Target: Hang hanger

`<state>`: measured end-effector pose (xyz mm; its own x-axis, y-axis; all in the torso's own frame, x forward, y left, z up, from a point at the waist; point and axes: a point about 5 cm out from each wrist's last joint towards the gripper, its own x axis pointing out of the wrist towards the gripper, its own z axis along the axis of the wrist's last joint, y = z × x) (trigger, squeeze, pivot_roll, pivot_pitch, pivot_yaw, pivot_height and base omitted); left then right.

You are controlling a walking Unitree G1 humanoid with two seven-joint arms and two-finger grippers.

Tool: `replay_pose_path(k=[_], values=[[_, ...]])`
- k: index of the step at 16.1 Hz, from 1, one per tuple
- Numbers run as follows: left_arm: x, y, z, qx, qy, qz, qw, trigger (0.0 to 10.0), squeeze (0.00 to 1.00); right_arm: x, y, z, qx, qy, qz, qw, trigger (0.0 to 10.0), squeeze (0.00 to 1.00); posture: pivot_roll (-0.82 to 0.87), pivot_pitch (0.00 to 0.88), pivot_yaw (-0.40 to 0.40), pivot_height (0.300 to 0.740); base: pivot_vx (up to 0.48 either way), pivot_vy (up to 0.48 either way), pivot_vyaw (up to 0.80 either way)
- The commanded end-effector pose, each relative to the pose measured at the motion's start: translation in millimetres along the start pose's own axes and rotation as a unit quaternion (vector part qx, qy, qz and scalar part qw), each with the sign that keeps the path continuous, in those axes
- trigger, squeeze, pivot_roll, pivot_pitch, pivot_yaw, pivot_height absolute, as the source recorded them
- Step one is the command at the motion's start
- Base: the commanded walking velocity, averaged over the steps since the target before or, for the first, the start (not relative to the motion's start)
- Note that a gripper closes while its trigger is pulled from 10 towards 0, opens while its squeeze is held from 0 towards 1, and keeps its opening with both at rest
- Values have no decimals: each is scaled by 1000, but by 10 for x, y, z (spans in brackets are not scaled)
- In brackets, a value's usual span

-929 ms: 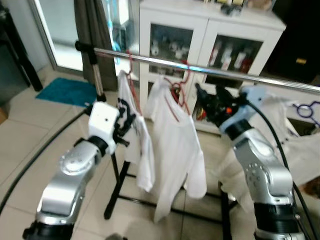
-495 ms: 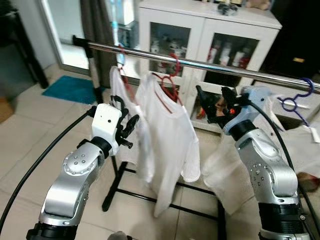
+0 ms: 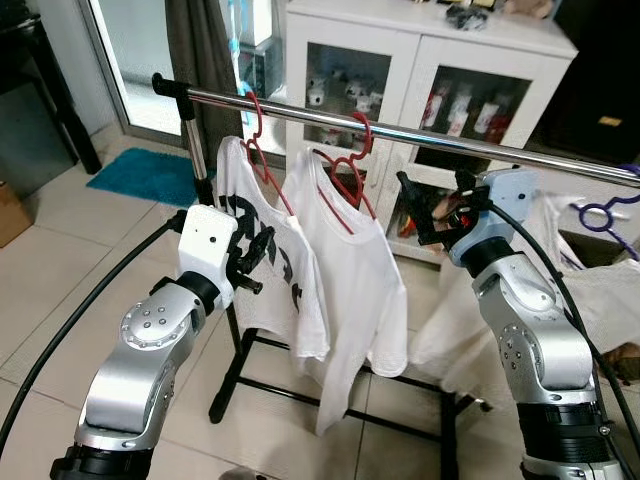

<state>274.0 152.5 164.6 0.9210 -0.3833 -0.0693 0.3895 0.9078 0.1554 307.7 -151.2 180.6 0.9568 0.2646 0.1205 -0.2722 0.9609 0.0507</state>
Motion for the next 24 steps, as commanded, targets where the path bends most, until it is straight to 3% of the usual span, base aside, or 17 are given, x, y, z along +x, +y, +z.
replay_pose_path(k=[1, 4, 12, 13, 14, 17, 18, 21, 22, 24], values=[[13, -1, 30, 9, -5, 1, 1000, 10000, 0, -3, 28, -8, 2, 3, 4, 1000, 10000, 1000, 11, 0, -56, 710, 0, 0, 0], [27, 0, 29, 6, -5, 6, 1000, 10000, 0, -55, 149, -93, 3, 19, 22, 1000, 10000, 1000, 9, 0, -55, 710, 0, -350, 0], [40, -1, 31, 11, -4, 4, 1000, 10000, 0, -56, 120, -130, 0, 20, 8, 1000, 10000, 980, 9, 0, -51, 710, 0, -396, 0], [42, -4, 32, 12, -5, 3, 1000, 10000, 0, -53, 129, -138, 1, 21, 9, 1000, 10000, 702, 9, 0, -52, 710, 0, -259, 0], [43, -18, 27, 6, -3, -1, 1000, 10000, 0, -50, 128, -144, 1, 23, 7, 1000, 10000, 690, 10, 0, -53, 710, 0, 0, 0], [42, -60, 1, 9, 4, -9, 1000, 10000, 0, -29, 90, -152, 6, 28, -8, 1000, 10000, 706, 10, 0, -54, 710, 0, 0, 0], [41, -67, 0, 4, 3, -14, 1000, 10000, 0, 2, 14, -164, -3, 37, -27, 999, 10000, 1000, 10, 0, -53, 710, 0, 0, 0], [16, -132, 20, -7, -3, -54, 998, 10000, 0, 91, -247, -140, -31, 48, -85, 995, 10000, 1000, 13, 0, -53, 710, 0, 0, 0], [-20, -213, 33, -7, -3, -105, 994, 10000, 0, 169, -400, -111, -54, 59, -109, 991, 10000, 1000, 14, 0, -54, 710, 0, 0, 0], [-69, -307, 61, -6, -5, -163, 987, 10000, 0, 292, -546, -81, -84, 77, -131, 985, 10000, 1000, 15, 0, -52, 710, 0, 0, 0]])
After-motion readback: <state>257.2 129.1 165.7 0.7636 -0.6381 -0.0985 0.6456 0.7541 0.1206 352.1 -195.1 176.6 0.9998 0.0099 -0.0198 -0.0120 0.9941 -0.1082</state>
